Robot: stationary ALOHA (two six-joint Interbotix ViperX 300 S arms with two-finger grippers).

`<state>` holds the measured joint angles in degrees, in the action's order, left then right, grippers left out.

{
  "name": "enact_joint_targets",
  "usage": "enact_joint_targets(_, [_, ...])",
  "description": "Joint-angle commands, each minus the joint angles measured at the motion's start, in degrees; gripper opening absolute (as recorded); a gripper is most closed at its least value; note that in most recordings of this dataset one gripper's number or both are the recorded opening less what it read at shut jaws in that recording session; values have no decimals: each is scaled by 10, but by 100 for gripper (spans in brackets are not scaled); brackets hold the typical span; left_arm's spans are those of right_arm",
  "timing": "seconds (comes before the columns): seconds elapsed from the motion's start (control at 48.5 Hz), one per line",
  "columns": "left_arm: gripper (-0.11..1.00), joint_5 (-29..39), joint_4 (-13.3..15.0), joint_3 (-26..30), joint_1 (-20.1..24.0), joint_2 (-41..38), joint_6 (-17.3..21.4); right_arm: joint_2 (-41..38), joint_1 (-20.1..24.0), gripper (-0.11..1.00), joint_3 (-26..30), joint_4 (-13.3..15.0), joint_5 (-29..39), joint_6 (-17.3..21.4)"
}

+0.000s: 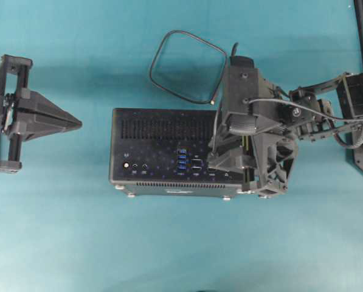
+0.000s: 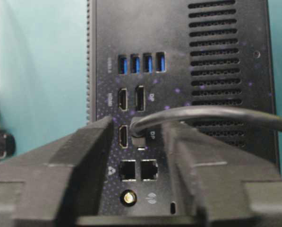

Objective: Insert the USB into the PC box with both arms.
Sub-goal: 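Close the right gripper on the black USB plug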

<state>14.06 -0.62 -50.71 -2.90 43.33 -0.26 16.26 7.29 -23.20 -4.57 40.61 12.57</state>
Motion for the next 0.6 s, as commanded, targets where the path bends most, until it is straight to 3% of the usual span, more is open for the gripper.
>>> enact_joint_targets(0.0, [0, -4, -2, 13, 2, 2, 1, 4, 2, 44, 12, 0, -3, 5])
enact_joint_targets(0.392, [0, 0, -1, 16, 2, 0, 1, -4, 3, 39, 11, -1, 2, 5])
enact_joint_targets(0.578, [0, 0, -2, 17, 2, 1, 1, -3, 3, 25, 13, -2, 6, 6])
